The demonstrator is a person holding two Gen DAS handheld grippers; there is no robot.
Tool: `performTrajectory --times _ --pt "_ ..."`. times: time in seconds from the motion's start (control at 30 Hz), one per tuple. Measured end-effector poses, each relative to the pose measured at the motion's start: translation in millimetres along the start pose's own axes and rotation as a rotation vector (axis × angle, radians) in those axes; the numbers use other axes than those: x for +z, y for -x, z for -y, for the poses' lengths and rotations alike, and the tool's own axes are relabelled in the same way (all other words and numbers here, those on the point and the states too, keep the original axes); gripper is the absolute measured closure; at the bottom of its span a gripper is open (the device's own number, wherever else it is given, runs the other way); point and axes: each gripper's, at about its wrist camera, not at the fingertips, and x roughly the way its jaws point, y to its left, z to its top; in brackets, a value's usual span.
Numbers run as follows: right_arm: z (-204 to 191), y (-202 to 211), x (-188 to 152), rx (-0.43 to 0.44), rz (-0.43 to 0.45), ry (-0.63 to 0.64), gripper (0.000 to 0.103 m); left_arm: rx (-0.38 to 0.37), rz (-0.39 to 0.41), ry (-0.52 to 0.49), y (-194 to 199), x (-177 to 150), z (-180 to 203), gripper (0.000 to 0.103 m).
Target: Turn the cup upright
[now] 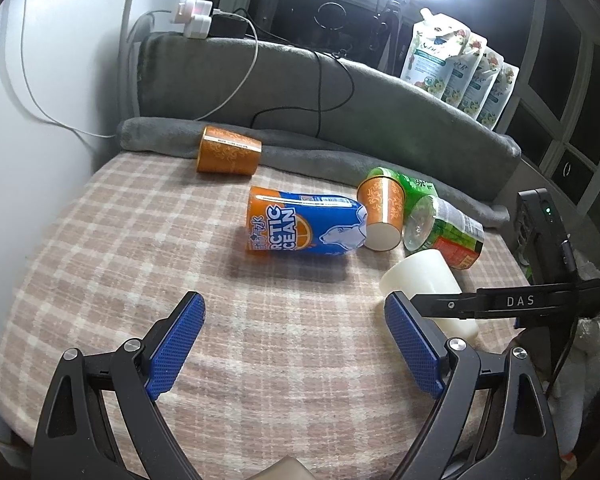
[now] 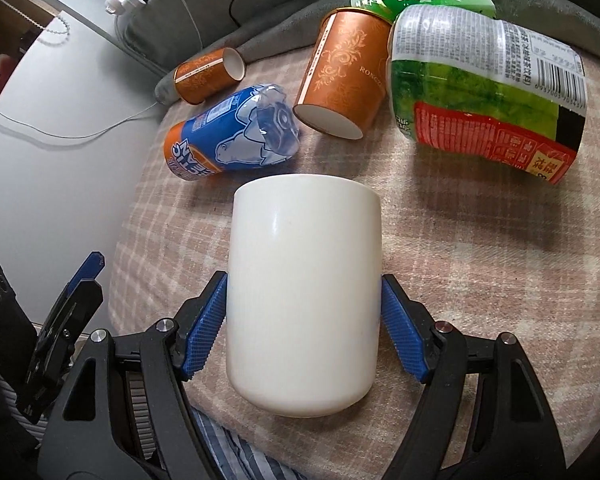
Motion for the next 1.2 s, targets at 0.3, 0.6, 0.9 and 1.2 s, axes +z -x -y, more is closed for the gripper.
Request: performTrajectory --times 0.3,0.6,0.9,1.2 --pt "0 18 2 -0.007 0.053 0.027 0.021 -0.082 -0.063 0.032 -9 3 5 0.012" --pt "-16 84 -14 -0.192 0.288 0.184 0.021 -0.269 -0.203 0.119 -37 12 24 0.012" --pt "3 130 -43 -0.283 0.427 0.145 0.021 -0.392 -0.337 0.243 -72 17 38 0.012" --pt "35 147 -63 -0.291 0.454 0.044 0.021 -0.421 -0.426 0.334 -100 15 39 0.013"
